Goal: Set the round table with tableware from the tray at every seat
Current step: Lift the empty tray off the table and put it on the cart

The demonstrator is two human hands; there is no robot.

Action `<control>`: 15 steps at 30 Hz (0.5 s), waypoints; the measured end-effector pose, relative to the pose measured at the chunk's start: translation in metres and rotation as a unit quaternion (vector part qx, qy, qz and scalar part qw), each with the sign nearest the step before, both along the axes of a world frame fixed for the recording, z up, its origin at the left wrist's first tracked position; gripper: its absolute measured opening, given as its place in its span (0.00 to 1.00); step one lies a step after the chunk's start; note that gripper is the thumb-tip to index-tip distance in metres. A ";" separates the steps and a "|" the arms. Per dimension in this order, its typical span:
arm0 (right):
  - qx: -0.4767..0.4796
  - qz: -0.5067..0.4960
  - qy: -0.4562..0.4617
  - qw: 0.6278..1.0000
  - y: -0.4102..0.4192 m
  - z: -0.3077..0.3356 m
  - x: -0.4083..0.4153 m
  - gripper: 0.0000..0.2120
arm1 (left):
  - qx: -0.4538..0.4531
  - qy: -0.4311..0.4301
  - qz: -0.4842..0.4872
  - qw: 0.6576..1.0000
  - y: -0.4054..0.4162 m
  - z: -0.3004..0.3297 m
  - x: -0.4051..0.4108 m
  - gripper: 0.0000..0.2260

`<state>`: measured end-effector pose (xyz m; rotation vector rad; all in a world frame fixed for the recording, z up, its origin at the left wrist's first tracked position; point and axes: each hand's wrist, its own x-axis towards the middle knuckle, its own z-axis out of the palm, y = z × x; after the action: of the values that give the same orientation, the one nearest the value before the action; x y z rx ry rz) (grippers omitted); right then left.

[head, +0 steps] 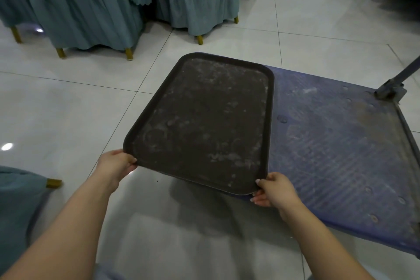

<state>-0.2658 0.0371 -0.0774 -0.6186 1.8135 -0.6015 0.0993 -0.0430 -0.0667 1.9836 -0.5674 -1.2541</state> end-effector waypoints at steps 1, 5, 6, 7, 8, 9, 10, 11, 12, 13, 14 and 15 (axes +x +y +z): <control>-0.005 -0.004 -0.002 1.000 -0.002 -0.001 0.000 0.04 | -0.001 0.001 -0.007 1.000 -0.003 -0.001 -0.003 0.12; -0.008 -0.010 0.003 1.000 -0.005 -0.005 -0.004 0.05 | 0.019 -0.017 -0.036 0.999 -0.005 -0.003 -0.016 0.10; -0.005 -0.014 0.000 1.000 -0.005 -0.007 -0.006 0.04 | 0.025 -0.018 -0.047 0.998 -0.004 -0.005 -0.020 0.10; -0.002 -0.020 -0.006 1.000 -0.005 -0.009 -0.009 0.03 | 0.030 -0.023 -0.057 0.998 -0.004 -0.006 -0.022 0.12; 0.001 -0.029 -0.015 0.999 -0.005 -0.011 -0.011 0.02 | 0.032 -0.030 -0.068 0.997 -0.003 -0.006 -0.024 0.14; 0.003 -0.037 -0.024 0.999 -0.004 -0.012 -0.013 0.02 | 0.034 -0.036 -0.076 0.996 -0.004 -0.007 -0.025 0.15; 0.002 -0.043 -0.034 0.999 -0.004 -0.014 -0.015 0.02 | 0.032 -0.041 -0.080 0.995 -0.004 -0.007 -0.025 0.17; 0.003 -0.045 -0.039 0.998 -0.004 -0.015 -0.015 0.04 | 0.031 -0.045 -0.083 0.995 -0.005 -0.007 -0.025 0.19; 0.003 -0.045 -0.042 0.998 -0.004 -0.016 -0.016 0.06 | 0.029 -0.047 -0.086 0.995 -0.006 -0.007 -0.026 0.20; 0.003 -0.043 -0.044 0.998 -0.004 -0.017 -0.017 0.08 | 0.027 -0.045 -0.084 0.995 -0.007 -0.008 -0.027 0.22; 0.001 -0.040 -0.044 0.998 -0.004 -0.019 -0.017 0.08 | 0.024 -0.041 -0.082 0.996 -0.007 -0.007 -0.028 0.23; 0.001 -0.035 -0.037 0.999 -0.004 -0.019 -0.017 0.09 | 0.021 -0.038 -0.079 0.996 -0.007 -0.007 -0.029 0.25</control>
<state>-0.2831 0.0333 -0.0964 -0.5259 1.7730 -0.6609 0.0705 -0.0499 -0.0739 2.0605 -0.7532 -1.2985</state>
